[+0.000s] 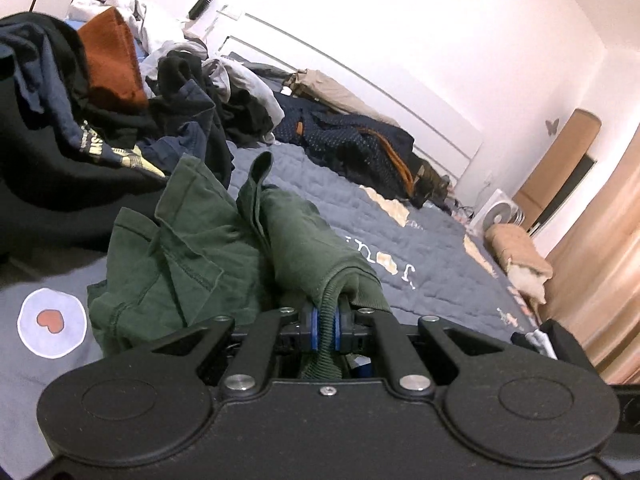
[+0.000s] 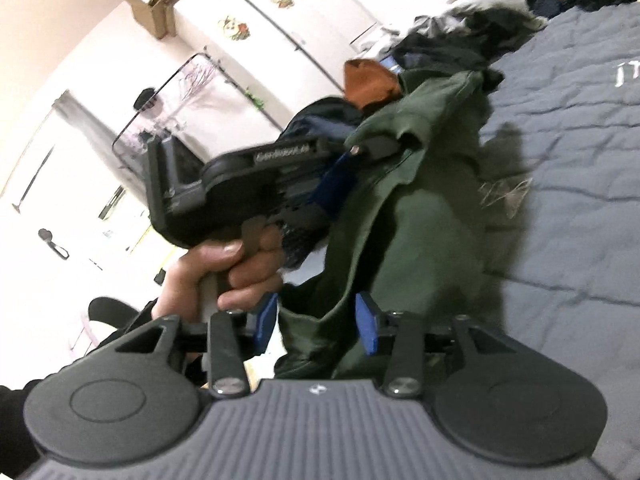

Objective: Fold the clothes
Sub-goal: 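Lift the green shirt with both grippers, spreading it between them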

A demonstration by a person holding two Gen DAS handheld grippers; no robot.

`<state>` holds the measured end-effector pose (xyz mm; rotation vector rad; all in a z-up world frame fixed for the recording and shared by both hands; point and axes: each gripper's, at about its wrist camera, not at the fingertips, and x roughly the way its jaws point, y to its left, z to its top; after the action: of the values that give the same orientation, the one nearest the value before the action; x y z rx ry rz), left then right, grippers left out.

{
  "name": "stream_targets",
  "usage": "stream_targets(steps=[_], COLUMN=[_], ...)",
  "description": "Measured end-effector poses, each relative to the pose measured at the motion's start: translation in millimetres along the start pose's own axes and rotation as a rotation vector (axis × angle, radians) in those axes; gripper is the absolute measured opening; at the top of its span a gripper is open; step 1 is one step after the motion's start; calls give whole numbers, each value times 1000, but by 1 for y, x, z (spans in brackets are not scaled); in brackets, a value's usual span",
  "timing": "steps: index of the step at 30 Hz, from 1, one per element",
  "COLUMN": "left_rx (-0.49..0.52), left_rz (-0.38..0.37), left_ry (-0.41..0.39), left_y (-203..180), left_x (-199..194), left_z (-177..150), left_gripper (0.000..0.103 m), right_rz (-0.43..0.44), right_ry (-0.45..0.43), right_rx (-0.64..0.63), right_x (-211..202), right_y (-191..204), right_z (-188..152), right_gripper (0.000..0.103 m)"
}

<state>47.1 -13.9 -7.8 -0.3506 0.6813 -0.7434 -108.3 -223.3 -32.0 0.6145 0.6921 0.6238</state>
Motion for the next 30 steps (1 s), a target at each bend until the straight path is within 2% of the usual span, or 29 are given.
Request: stream_targets(steps=[6, 13, 14, 16, 17, 19, 22, 25, 30], left_rx=[-37, -39, -41, -39, -38, -38, -47, -51, -9], left_rz=[-24, -52, -54, -53, -55, -61, -70, -90, -161], left_ry=[-12, -16, -15, -13, -17, -25, -40, -62, -99], left_y=[17, 21, 22, 23, 24, 26, 26, 21, -13], left_x=[-5, -5, -5, -6, -8, -13, -21, -30, -51], left_z=[-12, -12, -13, -13, -13, -11, -10, -9, -13], left_gripper=[7, 7, 7, 7, 7, 7, 7, 7, 7], right_rz=[-36, -15, -22, -44, -61, -95, -150, -217, -320], right_ry=[47, 18, 9, 1, 0, -8, -75, -180, -348], right_rx=[18, -3, -11, -25, -23, -17, -9, -22, -62], right_x=[26, 41, 43, 43, 41, 35, 8, -29, -83], right_y=[-5, 7, 8, 9, 8, 5, 1, 4, 17], right_z=[-18, -25, -27, -29, -28, -25, -15, -1, 18], right_gripper=[43, 43, 38, 13, 8, 6, 5, 5, 5])
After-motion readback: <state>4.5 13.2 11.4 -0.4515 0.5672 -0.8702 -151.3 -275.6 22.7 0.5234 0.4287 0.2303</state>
